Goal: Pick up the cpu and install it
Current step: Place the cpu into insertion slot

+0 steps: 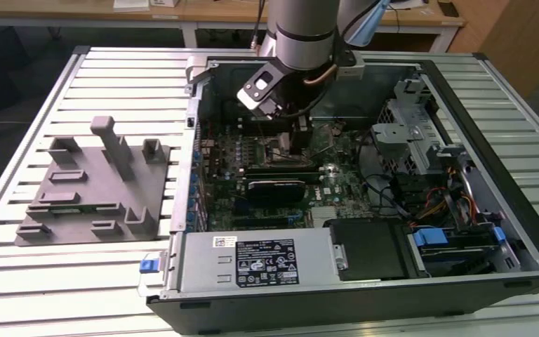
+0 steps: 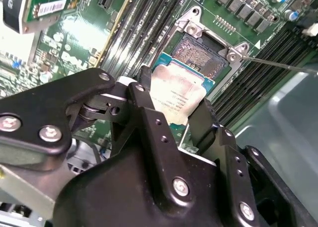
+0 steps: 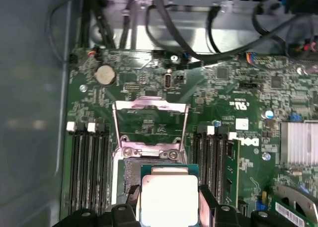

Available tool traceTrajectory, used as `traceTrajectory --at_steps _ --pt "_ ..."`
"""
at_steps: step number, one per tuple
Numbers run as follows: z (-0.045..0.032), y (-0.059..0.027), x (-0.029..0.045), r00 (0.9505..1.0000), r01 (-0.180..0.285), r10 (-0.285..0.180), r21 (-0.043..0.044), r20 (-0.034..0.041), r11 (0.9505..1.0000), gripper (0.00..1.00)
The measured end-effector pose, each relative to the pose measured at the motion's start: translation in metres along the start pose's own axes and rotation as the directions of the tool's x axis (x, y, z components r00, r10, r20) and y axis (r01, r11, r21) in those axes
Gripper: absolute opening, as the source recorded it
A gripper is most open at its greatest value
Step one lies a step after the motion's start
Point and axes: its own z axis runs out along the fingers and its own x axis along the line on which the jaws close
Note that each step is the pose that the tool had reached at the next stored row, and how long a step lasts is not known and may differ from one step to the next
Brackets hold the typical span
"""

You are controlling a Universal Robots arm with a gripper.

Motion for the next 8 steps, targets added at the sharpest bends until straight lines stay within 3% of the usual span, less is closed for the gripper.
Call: traceTrajectory --at_steps 4,8 --pt "0.0012 0.0003 0.0001 0.9999 -0.010 0.010 0.0012 0.0114 1.0000 0.54" --pt "0.0026 0.0002 0.0001 0.9999 0.003 -0.003 0.0013 0.0110 1.0000 0.54"
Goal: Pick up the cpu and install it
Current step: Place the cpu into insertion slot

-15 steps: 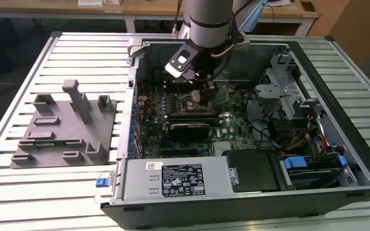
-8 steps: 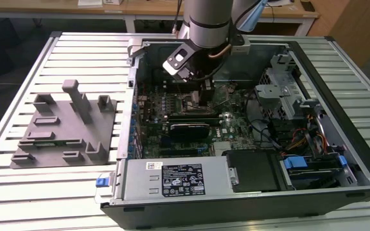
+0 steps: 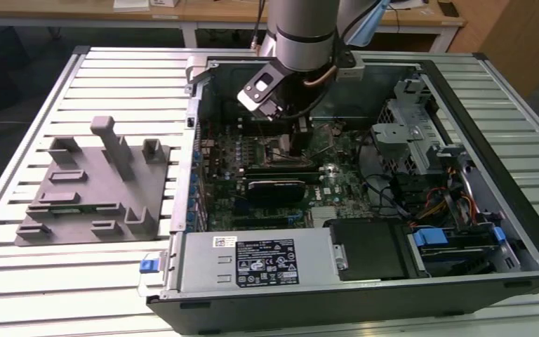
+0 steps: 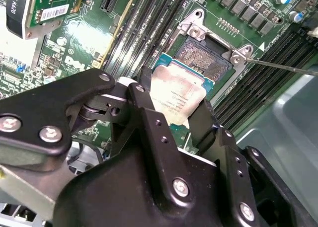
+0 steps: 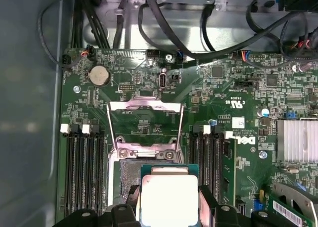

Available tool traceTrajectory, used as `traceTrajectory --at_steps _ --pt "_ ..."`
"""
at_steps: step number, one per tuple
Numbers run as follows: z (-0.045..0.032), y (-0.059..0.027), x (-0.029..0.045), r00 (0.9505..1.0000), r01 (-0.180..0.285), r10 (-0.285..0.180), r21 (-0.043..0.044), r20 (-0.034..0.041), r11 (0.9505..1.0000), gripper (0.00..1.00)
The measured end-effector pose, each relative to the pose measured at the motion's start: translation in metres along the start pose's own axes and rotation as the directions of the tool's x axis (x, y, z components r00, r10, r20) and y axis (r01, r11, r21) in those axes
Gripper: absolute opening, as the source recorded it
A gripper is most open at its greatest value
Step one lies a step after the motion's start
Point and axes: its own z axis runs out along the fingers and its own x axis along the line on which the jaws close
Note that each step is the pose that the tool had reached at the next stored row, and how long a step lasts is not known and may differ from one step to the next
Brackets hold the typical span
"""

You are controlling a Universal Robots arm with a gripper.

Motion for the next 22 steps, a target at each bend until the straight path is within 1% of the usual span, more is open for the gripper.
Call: traceTrajectory --at_steps 2,4,8,16,22 --pt "0.0010 0.0000 0.0003 0.9999 0.012 -0.012 -0.0001 -0.0005 0.9999 0.54" --pt "0.0022 -0.0001 0.0013 0.9999 0.015 -0.015 0.0002 0.0000 0.9999 0.54" --pt "0.0056 -0.0001 0.0046 0.9999 0.015 -0.015 0.0020 0.0053 0.9999 0.54" --pt "0.0109 -0.0004 0.0134 0.9998 0.015 -0.015 0.0036 0.0086 0.9999 0.54" --pt "0.0151 -0.0028 0.0161 0.9998 0.015 -0.015 0.0039 0.0129 0.9999 0.54"
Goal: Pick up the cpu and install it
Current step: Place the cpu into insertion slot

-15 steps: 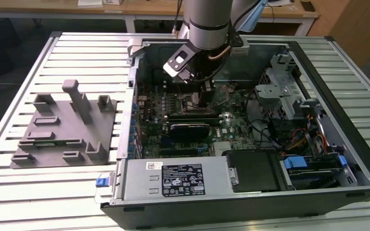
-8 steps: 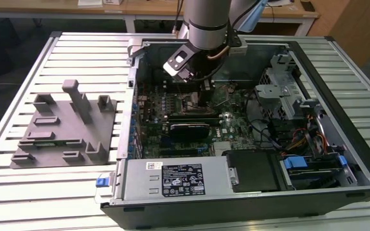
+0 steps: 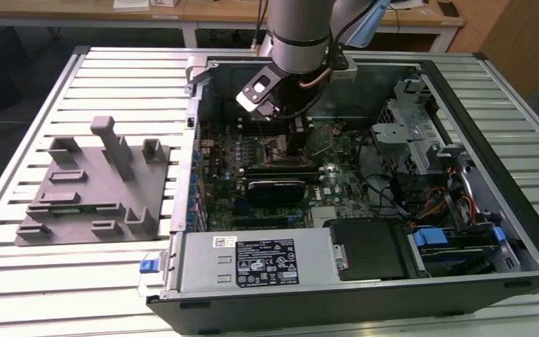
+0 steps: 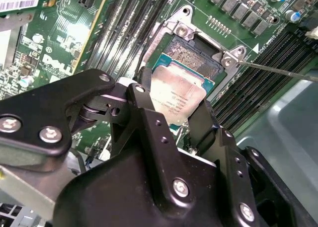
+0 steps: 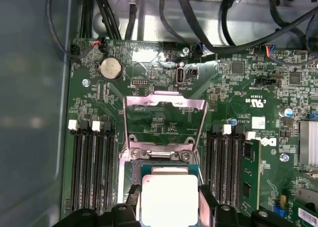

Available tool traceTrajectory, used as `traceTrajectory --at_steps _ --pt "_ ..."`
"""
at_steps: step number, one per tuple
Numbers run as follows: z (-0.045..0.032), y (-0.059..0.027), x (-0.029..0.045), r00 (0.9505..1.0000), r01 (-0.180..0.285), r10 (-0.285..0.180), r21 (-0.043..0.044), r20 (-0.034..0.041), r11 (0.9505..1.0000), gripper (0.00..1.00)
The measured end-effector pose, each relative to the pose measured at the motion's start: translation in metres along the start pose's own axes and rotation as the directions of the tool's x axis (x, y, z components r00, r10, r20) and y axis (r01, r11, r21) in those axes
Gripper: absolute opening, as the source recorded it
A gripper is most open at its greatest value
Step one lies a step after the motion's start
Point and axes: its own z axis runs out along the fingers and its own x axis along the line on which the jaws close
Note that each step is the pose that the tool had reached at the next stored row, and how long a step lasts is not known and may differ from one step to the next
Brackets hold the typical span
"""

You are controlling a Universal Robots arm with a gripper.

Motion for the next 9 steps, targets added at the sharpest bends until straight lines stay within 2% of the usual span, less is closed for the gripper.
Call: traceTrajectory --at_steps 9 --pt "0.0063 -0.0032 0.0006 1.0000 0.000 0.000 0.0001 0.0007 1.0000 0.54"
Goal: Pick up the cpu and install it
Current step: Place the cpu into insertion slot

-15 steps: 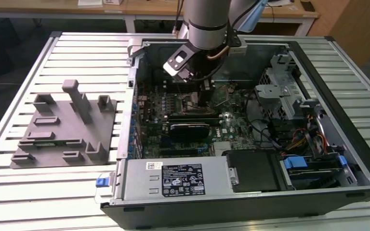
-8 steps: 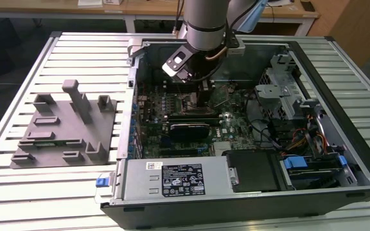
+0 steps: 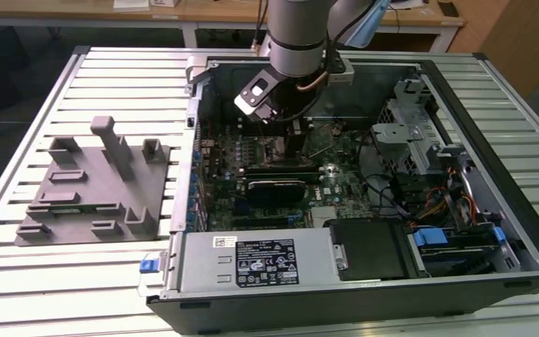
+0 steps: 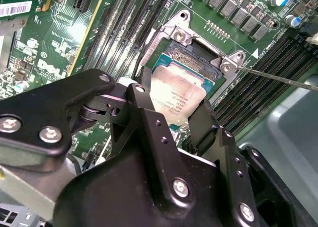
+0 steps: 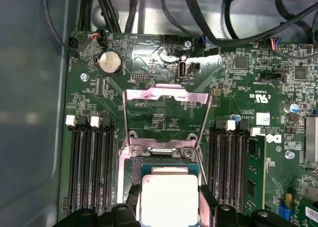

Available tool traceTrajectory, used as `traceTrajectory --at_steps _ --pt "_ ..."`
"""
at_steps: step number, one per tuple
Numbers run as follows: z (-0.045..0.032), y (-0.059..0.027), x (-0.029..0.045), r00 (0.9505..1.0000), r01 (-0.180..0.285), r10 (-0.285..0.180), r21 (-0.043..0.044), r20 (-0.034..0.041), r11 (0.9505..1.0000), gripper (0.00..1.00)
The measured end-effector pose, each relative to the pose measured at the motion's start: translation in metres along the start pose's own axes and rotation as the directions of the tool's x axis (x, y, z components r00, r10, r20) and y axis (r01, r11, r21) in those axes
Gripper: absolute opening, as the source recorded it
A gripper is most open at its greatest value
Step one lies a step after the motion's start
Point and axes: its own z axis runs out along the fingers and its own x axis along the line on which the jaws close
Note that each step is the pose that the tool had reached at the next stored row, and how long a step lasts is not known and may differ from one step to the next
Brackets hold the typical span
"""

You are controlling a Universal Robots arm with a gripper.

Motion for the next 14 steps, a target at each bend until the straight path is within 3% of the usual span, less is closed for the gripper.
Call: traceTrajectory --at_steps 14 --pt "0.0030 -0.0040 0.0012 1.0000 0.000 0.000 0.0000 0.0001 1.0000 0.54"
